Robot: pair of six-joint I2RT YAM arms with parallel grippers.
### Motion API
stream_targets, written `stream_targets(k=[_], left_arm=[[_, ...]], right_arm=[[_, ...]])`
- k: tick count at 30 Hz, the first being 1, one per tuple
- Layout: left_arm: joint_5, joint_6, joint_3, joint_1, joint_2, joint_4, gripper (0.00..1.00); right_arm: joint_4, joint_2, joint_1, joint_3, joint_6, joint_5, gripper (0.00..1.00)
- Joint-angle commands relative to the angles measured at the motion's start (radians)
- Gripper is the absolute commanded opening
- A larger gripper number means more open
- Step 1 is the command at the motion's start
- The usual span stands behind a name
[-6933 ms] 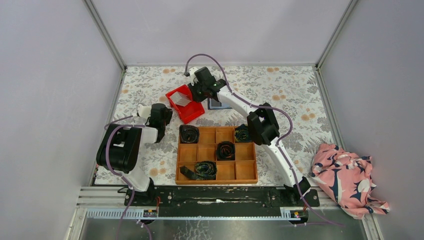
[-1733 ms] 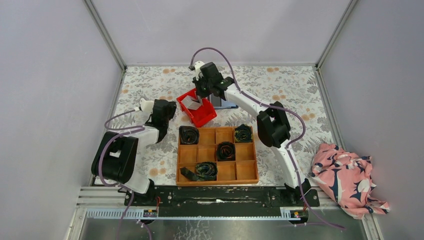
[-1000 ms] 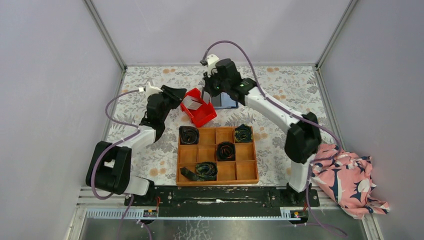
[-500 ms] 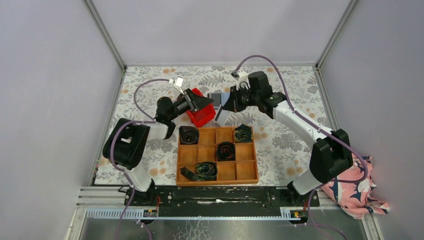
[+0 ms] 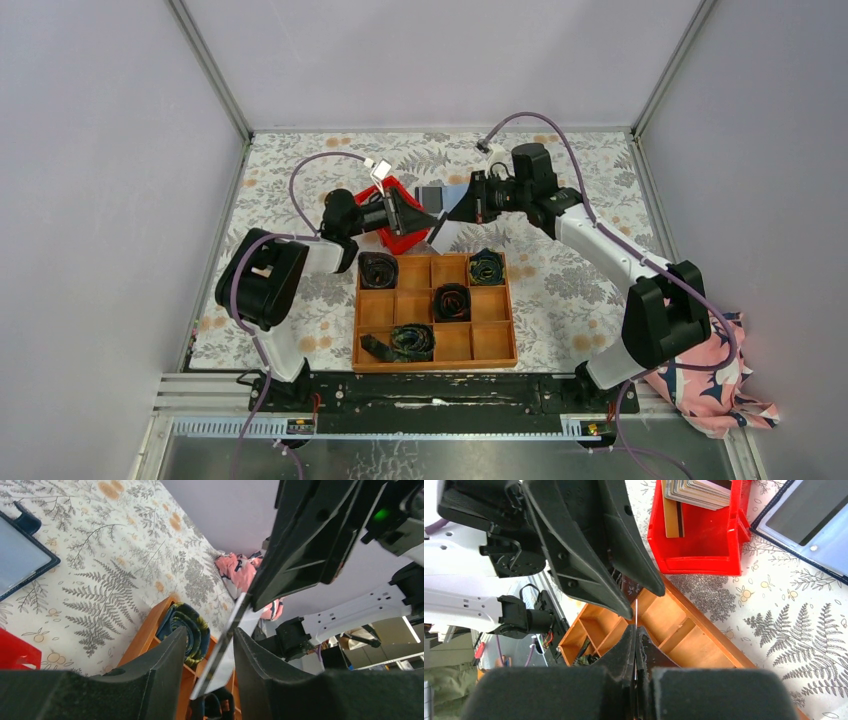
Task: Put the credit cards into the card holder
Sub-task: Pick up the credit card from the storage box.
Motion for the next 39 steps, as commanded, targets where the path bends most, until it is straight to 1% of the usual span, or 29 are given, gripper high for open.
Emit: stream_targets(k=[1, 4, 9, 13, 17, 19, 20, 22, 24, 27, 28, 29, 31, 32, 34, 35, 37, 39], left_arm=[[0.07, 0.117, 0.034, -0.015, -0.025, -0.111, 0.46], [0.084, 0.117, 0.04, -0.017, -0.017, -0.11, 0.42], [0.117, 0.085, 0.055, -0.021, 0.01, -0.081, 0.31], [0.157, 0.047, 0.07, -0.022, 0.034, -0.048, 0.3], [0.211, -0.053, 0.085, -0.023, 0.081, 0.059, 0.29], [0.238, -0.113, 0.091, -0.023, 0.105, 0.132, 0.25], [0.245, -0.144, 0.091, -0.023, 0.118, 0.175, 0.21], [0.252, -0.204, 0.095, -0.021, 0.141, 0.245, 0.11], [0.257, -0.235, 0.105, -0.02, 0.159, 0.272, 0.0], [0.255, -0.271, 0.128, -0.02, 0.184, 0.298, 0.0], [0.249, -0.281, 0.134, -0.019, 0.193, 0.309, 0.0], [0.236, -0.282, 0.139, -0.019, 0.195, 0.309, 0.0], [0.2, -0.249, 0.148, -0.015, 0.193, 0.261, 0.0], [0.174, -0.204, 0.153, -0.015, 0.186, 0.206, 0.0], [0.076, -0.05, 0.169, -0.014, 0.149, -0.027, 0.0], [0.015, 0.044, 0.187, -0.018, 0.122, -0.161, 0.0], [-0.123, 0.186, 0.234, -0.037, 0.084, -0.412, 0.0], [-0.219, 0.242, 0.293, -0.061, 0.079, -0.562, 0.0]], right_arm=[[0.07, -0.024, -0.01, 0.002, 0.032, -0.079, 0.0], [0.069, -0.012, -0.014, 0.01, 0.031, -0.088, 0.0], [0.076, 0.015, -0.025, 0.028, 0.038, -0.118, 0.0], [0.081, 0.043, -0.039, 0.036, 0.044, -0.137, 0.0], [0.123, 0.077, -0.062, 0.037, 0.074, -0.18, 0.0], [0.135, 0.093, -0.071, 0.044, 0.084, -0.192, 0.0], [0.135, 0.103, -0.074, 0.05, 0.085, -0.197, 0.0], [0.14, 0.115, -0.082, 0.054, 0.089, -0.205, 0.0], [0.149, 0.117, -0.09, 0.058, 0.095, -0.211, 0.0], [0.159, 0.154, -0.099, 0.066, 0.101, -0.216, 0.0], [0.162, 0.16, -0.102, 0.07, 0.103, -0.22, 0.01], [0.163, 0.166, -0.107, 0.074, 0.103, -0.222, 0.07], [0.168, 0.173, -0.121, 0.076, 0.104, -0.216, 0.25], [0.173, 0.174, -0.129, 0.075, 0.108, -0.204, 0.3], [0.201, 0.169, -0.147, 0.062, 0.128, -0.18, 0.38], [0.216, 0.164, -0.154, 0.056, 0.137, -0.159, 0.41], [0.235, 0.16, -0.167, 0.051, 0.145, -0.122, 0.44], [0.239, 0.16, -0.172, 0.054, 0.142, -0.065, 0.45]])
